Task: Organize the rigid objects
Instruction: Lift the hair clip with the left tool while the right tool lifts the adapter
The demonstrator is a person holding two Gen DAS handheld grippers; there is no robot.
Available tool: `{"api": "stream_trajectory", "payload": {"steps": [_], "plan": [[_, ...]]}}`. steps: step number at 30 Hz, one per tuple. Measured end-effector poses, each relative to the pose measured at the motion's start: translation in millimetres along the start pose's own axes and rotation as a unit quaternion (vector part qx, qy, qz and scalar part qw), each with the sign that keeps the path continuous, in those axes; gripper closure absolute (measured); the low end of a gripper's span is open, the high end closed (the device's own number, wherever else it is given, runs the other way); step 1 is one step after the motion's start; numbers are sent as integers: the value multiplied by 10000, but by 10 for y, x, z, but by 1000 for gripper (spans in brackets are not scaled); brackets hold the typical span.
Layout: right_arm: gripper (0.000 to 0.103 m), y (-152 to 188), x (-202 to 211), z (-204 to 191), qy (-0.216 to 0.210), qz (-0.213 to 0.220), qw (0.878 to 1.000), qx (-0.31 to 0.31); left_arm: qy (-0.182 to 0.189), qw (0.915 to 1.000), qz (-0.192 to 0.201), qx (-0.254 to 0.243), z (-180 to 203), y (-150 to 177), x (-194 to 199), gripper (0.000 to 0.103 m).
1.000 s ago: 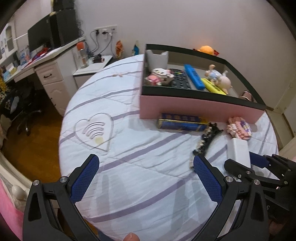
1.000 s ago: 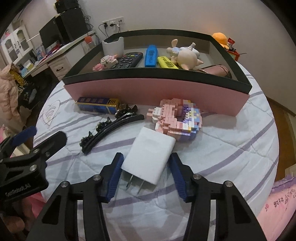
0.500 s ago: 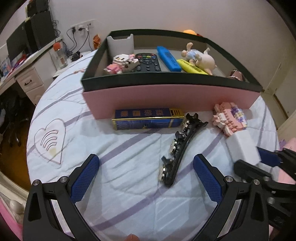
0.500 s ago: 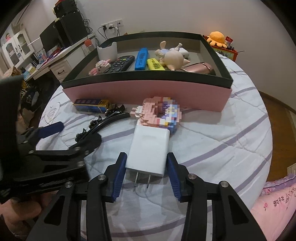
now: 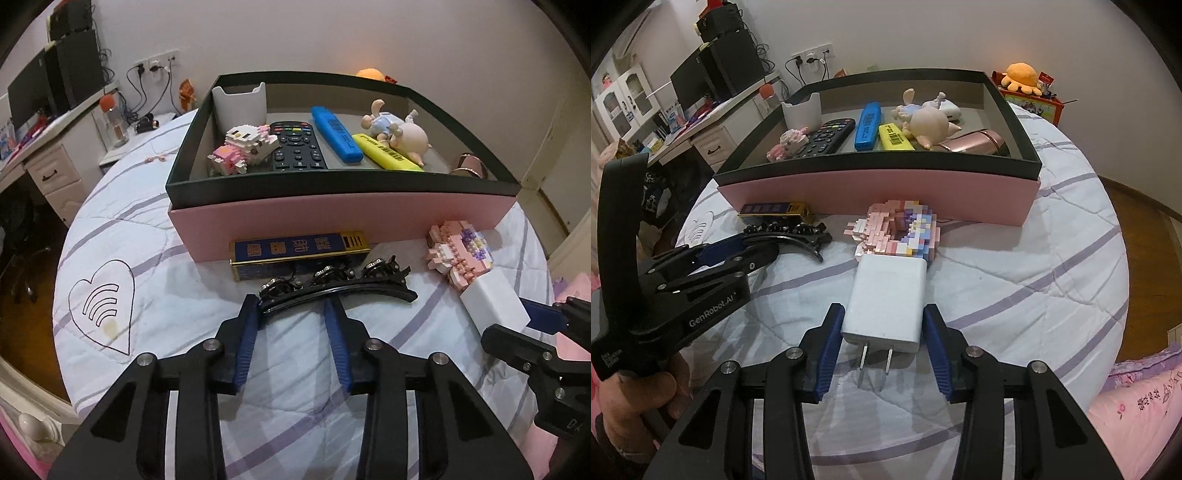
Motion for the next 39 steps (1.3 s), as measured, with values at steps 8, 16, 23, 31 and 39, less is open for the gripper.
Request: {"api": "stream_trajectory", "payload": {"steps": [8, 16, 23, 31, 39], "plan": [[59, -9, 41, 12, 31, 31, 10000, 14, 130, 9998, 27, -146, 49, -69, -41, 1], [60, -12, 23, 20, 10, -1, 10000, 2, 592, 9981, -44, -194, 122, -78, -46, 46], [60, -11, 34, 19, 35, 11, 10000, 30, 826, 9964, -37, -166, 185, -20, 39, 71], [60, -2, 75, 57, 78, 43, 10000, -4, 893, 9954, -31, -332, 273, 83, 128, 77], [60, 10, 0, 58, 64, -4, 10000, -56, 847, 9942, 132, -648, 408, -70, -17, 62]]}}
Point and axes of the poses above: each gripper's, at about its wrist camera, not at the fingertips, and x roughly against the way its jaws point, z to its right, y to its underside, the point moved 9 cm from there along -x, roughly the way its jaws point, and after that the axes turned 5 degrees about -y, right-handed, at the moved point
